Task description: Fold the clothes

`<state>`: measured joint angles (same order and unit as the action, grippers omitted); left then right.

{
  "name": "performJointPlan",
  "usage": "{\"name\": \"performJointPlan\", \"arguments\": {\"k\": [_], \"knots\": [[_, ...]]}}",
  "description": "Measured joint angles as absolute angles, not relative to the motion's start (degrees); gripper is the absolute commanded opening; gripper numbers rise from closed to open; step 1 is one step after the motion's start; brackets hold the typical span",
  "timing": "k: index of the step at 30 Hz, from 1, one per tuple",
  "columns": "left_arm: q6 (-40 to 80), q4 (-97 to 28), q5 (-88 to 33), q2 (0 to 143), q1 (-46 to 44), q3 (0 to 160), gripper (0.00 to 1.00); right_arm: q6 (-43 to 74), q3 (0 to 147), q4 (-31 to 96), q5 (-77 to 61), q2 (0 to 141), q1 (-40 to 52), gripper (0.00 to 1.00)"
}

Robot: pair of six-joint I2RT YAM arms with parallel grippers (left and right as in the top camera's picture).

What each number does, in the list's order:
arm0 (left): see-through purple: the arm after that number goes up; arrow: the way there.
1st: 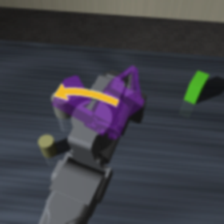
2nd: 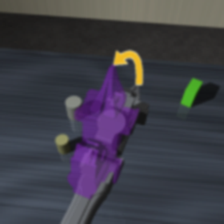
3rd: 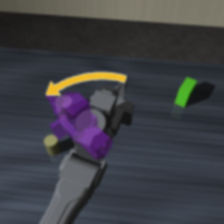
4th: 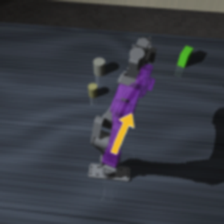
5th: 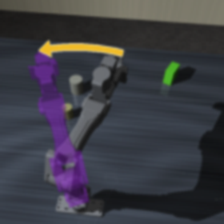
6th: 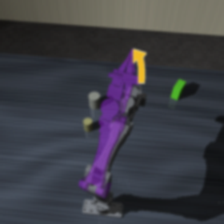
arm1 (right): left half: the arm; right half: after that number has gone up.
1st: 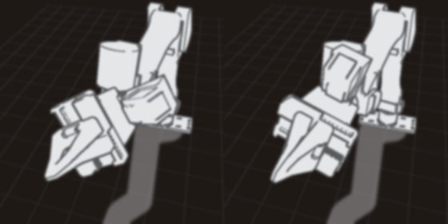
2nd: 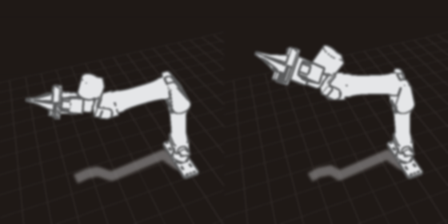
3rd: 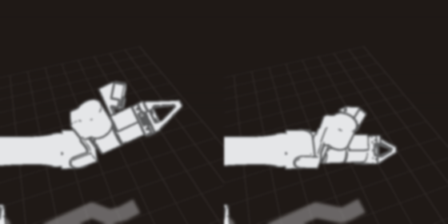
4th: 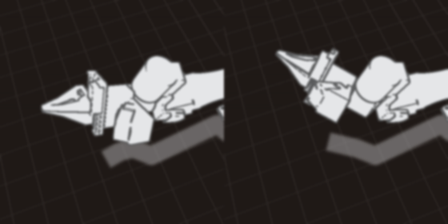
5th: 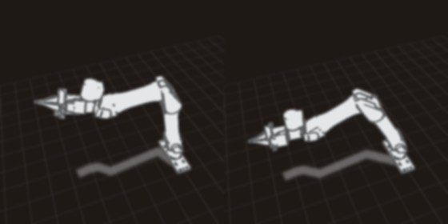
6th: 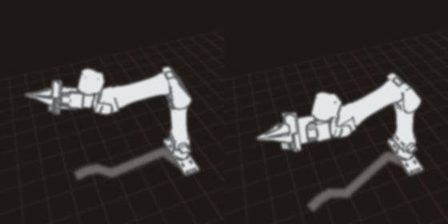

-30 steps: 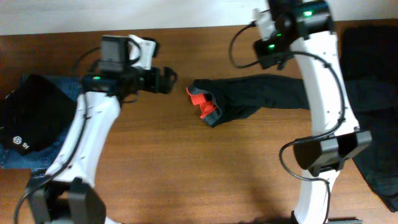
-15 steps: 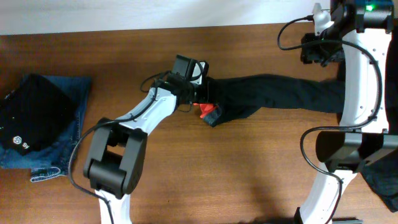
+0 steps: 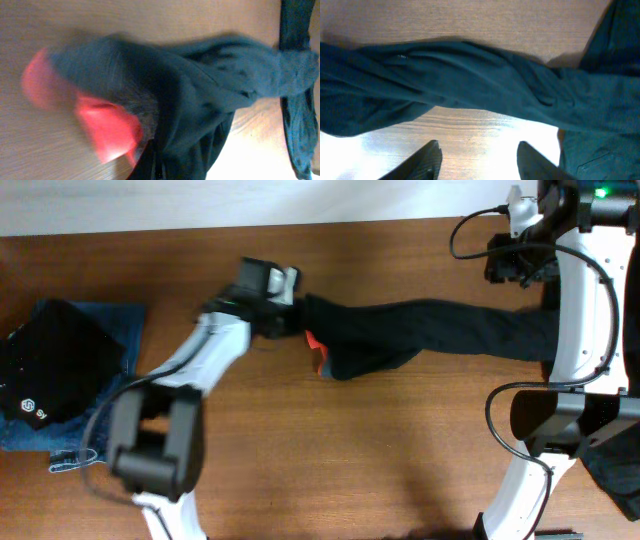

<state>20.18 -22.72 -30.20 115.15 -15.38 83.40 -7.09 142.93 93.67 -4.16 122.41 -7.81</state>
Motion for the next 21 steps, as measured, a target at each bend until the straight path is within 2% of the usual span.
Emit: {"name": "performJointPlan", "arguments": {"k": [6, 10, 21], "knots": [[10.81, -27.14, -28.99, 98.08, -5.02, 83.55, 0.01, -7.03, 142.65, 94.59, -5.91, 122.41, -9.26, 0.64], [4.1, -31.16, -28.53, 91.5, -3.51, 84.25, 0.01, -7.05, 139.35, 94.96, -6.59, 122.41, -9.3, 0.68], [-4.4, -37.67, -19.53, 92.64, -3.9, 84.07, 0.02, -7.09, 118.8, 89.54, -7.03, 122.41, -9.3, 0.69]]}}
